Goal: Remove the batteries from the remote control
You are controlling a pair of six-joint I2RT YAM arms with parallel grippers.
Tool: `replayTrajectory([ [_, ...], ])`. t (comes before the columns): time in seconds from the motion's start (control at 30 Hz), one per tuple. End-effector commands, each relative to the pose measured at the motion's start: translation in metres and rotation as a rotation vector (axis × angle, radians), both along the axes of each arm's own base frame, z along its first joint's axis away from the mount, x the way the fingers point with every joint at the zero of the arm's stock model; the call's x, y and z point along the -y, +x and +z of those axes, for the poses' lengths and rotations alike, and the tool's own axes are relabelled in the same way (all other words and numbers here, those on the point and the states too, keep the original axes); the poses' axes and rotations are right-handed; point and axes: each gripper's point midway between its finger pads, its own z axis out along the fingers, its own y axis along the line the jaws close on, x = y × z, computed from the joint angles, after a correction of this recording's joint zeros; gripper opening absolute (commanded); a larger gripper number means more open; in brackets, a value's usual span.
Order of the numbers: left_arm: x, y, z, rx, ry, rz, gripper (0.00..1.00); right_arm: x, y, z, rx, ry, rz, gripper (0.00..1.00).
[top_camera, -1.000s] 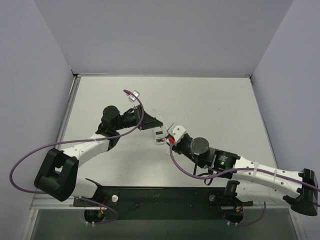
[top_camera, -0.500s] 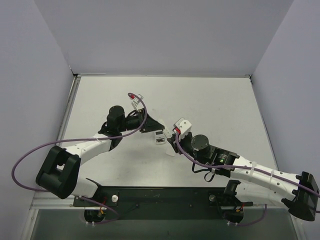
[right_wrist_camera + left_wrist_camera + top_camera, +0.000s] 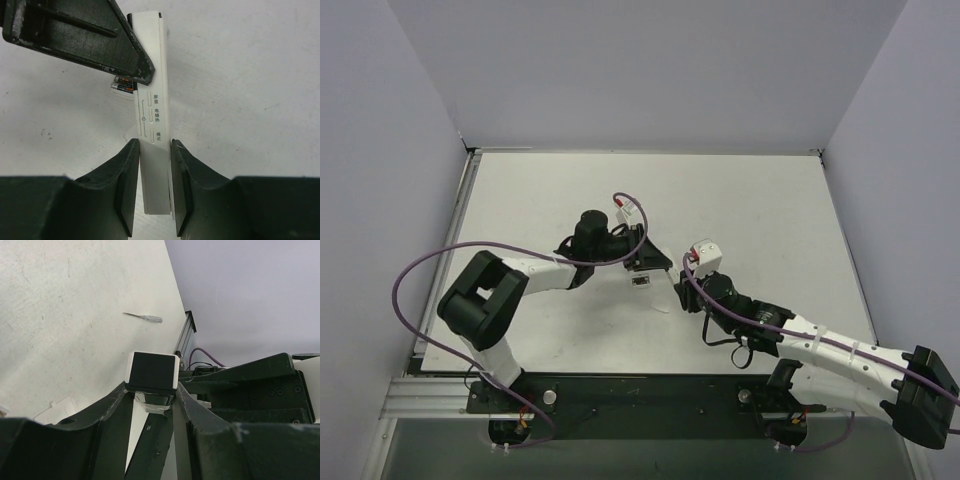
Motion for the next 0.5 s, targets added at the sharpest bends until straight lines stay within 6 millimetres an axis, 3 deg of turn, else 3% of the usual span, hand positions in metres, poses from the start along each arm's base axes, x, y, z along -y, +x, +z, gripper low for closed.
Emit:
replayTrajectory([
  [0.0,0.01,0.032,0.004,0.08,-0.006,0.058,0.0,0.055,0.006,-0.031,-0.088,-0.069,-0.287,0.16],
  [0.23,0.024,0.029,-0.027,0.035,0.037,0.007,0.0,0.072,0.006,-0.031,-0.113,-0.063,-0.38,0.23],
  [0.3,0.026,0.028,-0.032,0.029,0.044,-0.012,0.0,0.09,0.008,-0.031,-0.101,-0.101,-0.478,0.24],
  [0.47,0.028,0.024,-0.042,0.004,0.048,-0.041,0.0,0.104,0.008,-0.028,-0.094,-0.105,-0.549,0.36],
])
